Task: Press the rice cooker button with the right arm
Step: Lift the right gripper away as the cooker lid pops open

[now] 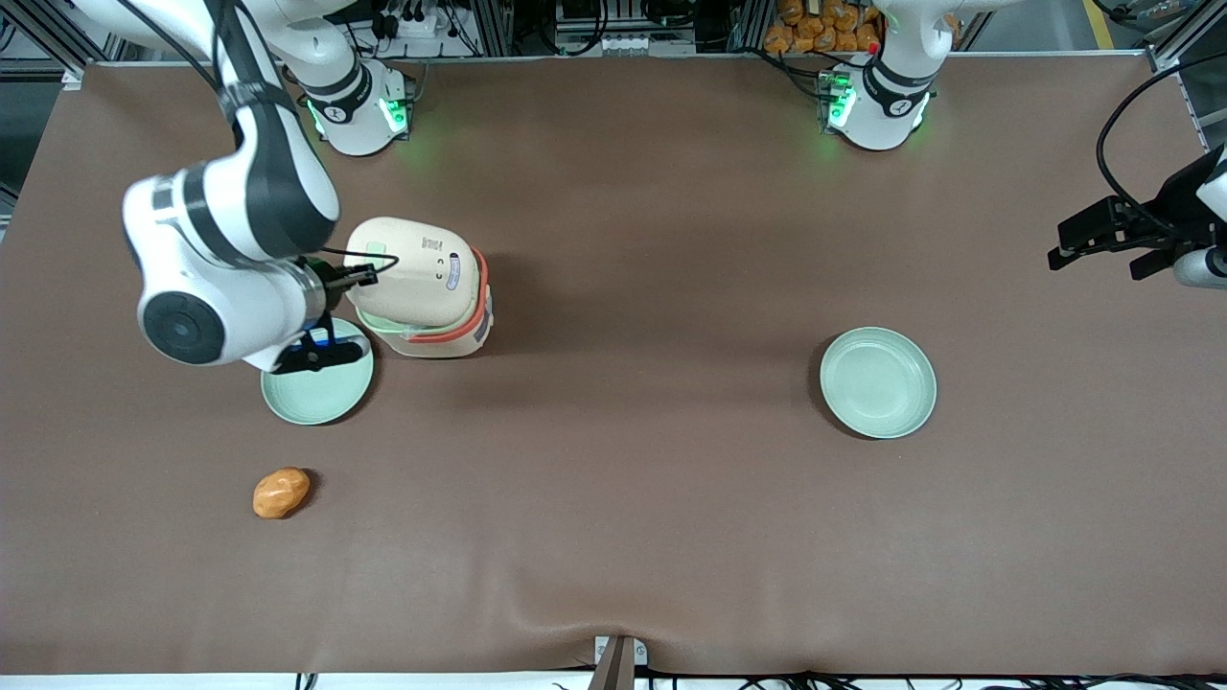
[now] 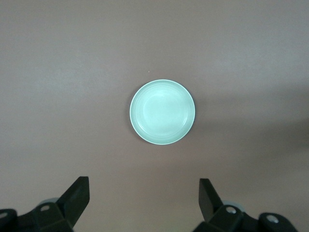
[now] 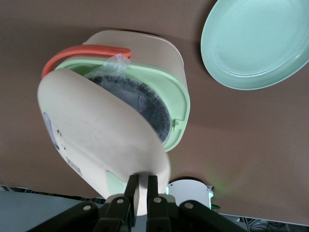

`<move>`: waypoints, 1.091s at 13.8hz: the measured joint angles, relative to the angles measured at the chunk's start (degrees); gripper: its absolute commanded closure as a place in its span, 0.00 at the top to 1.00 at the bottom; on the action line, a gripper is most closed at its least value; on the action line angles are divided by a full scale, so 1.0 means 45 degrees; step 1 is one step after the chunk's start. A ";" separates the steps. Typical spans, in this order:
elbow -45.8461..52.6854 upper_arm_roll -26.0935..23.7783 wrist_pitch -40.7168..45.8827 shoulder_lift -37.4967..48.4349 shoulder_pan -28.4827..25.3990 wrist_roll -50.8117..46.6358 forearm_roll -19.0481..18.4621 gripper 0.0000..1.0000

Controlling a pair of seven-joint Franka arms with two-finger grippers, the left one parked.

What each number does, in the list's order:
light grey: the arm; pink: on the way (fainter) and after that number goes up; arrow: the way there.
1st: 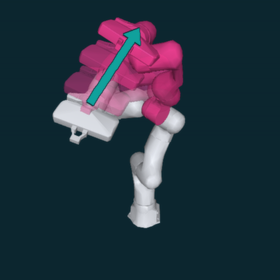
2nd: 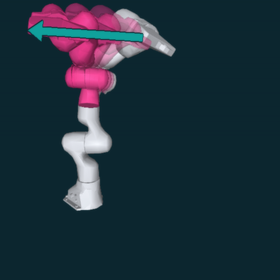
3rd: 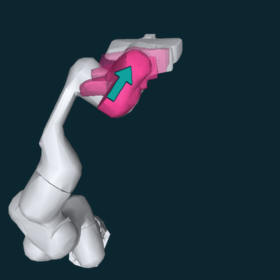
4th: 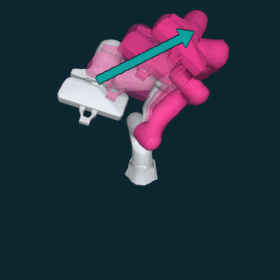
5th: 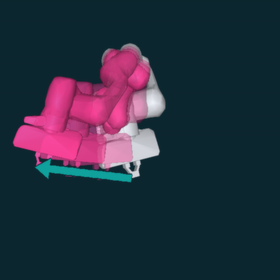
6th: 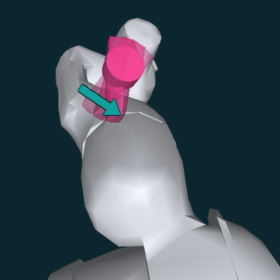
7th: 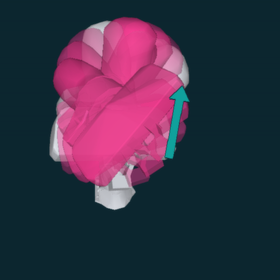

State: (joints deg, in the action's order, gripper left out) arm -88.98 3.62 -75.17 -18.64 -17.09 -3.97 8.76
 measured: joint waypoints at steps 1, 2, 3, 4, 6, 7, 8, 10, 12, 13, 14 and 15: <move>0.0214 -0.0033 0.0239 0.0133 -0.0002 -0.0020 0.0005 0.33; 0.0381 -0.0070 0.0450 0.0265 -0.0003 -0.0029 0.0009 0.36; 0.0506 -0.0107 0.0599 0.0402 -0.0005 -0.0032 0.0049 0.38; 0.0580 -0.0132 0.0656 0.0516 -0.0005 -0.0039 0.0142 0.41; 0.0647 -0.0137 0.0684 0.0735 -0.0005 -0.0060 0.0261 0.46; 0.0656 -0.0133 0.0684 0.0841 -0.0005 -0.0064 0.0264 0.54; 0.0672 -0.0129 0.0680 0.0963 -0.0004 -0.0066 0.0264 0.66; 0.0758 -0.0132 0.0610 0.1279 0.0044 -0.0070 0.0264 1.00; 0.1171 -0.0574 0.0461 0.1552 0.0621 -0.0070 0.0253 1.00; 0.1463 -0.1076 0.0418 0.1655 0.1239 -0.0070 0.0243 1.00; 0.1736 -0.1480 0.0403 0.1753 0.1837 -0.0070 0.0241 1.00; 0.1963 -0.1677 0.0404 0.1865 0.2297 -0.0070 0.0224 1.00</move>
State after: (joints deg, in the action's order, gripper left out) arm -80.15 -3.93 -73.35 -10.25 -6.75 -4.29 9.77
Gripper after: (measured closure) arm 0.009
